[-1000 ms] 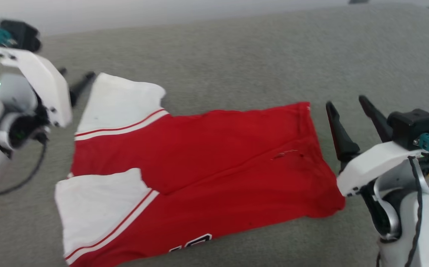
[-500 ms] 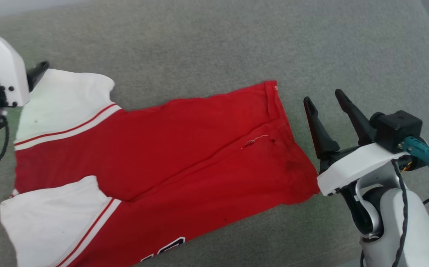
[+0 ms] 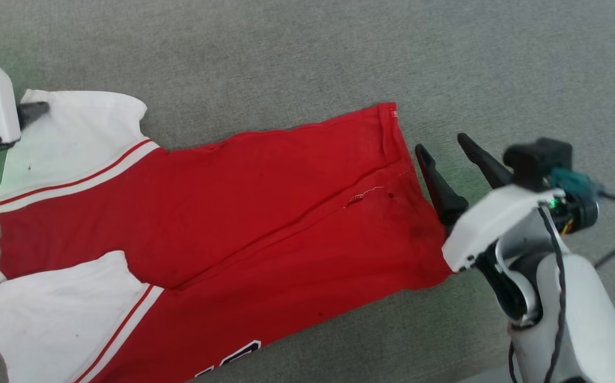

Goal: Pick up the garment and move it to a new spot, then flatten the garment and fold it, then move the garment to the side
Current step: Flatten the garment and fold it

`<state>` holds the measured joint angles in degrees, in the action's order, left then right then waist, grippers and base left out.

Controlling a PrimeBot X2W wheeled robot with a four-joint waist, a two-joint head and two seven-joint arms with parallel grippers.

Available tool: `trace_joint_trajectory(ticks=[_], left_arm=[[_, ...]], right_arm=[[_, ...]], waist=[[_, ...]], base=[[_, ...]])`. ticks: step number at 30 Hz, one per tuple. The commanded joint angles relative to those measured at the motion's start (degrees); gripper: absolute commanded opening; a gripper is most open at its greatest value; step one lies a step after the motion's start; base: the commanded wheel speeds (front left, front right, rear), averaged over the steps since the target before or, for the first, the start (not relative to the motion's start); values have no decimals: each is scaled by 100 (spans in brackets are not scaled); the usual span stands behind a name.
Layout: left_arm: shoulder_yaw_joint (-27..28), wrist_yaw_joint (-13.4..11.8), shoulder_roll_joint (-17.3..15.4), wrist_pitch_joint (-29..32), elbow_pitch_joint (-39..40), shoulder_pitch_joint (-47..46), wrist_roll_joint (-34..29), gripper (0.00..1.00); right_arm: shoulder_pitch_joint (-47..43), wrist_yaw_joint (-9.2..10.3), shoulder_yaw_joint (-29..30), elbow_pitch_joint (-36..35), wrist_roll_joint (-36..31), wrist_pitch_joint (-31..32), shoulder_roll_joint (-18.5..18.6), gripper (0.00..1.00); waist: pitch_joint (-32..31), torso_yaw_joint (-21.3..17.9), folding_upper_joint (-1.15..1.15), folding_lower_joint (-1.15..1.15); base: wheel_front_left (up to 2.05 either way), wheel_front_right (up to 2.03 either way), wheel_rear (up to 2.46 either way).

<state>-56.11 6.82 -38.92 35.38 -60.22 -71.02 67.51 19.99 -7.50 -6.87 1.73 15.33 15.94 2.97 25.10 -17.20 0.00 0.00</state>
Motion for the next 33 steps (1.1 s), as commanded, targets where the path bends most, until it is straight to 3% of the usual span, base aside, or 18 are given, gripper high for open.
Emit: trace_joint_trajectory(ticks=[1,10,19,20,22,25,33], left_arm=[[-128,5,113,139,-123,264,-15,0],[-143,46,420,29,-166,-158,-55,0],[-170,63,730,-179,-163,-345,-10,0],[-167,65,752,-172,-159,-356,-3,0],[-183,64,789,-208,-142,-372,9,0],[-187,65,825,-269,-100,-371,48,0],[-196,66,839,-320,106,-376,192,0]], right_arm=[[118,2,-2,13,-7,110,-13,100],[1157,1,61,615,-78,1490,-8,100],[2178,1,-182,2166,136,3100,146,100],[2208,1,-213,2327,173,3265,160,92],[2283,1,-373,2572,306,3528,242,0],[2378,1,-439,2798,423,3683,353,0],[2491,2,-494,2749,563,3367,651,0]], waist=[[31,18,0,0],[124,272,0,0],[150,636,0,0],[150,663,0,0],[150,719,0,0],[130,795,0,0],[-128,1057,0,0]], base=[[0,0,0],[0,0,0],[0,0,0],[0,0,0],[0,0,0],[0,0,0],[0,0,0]])
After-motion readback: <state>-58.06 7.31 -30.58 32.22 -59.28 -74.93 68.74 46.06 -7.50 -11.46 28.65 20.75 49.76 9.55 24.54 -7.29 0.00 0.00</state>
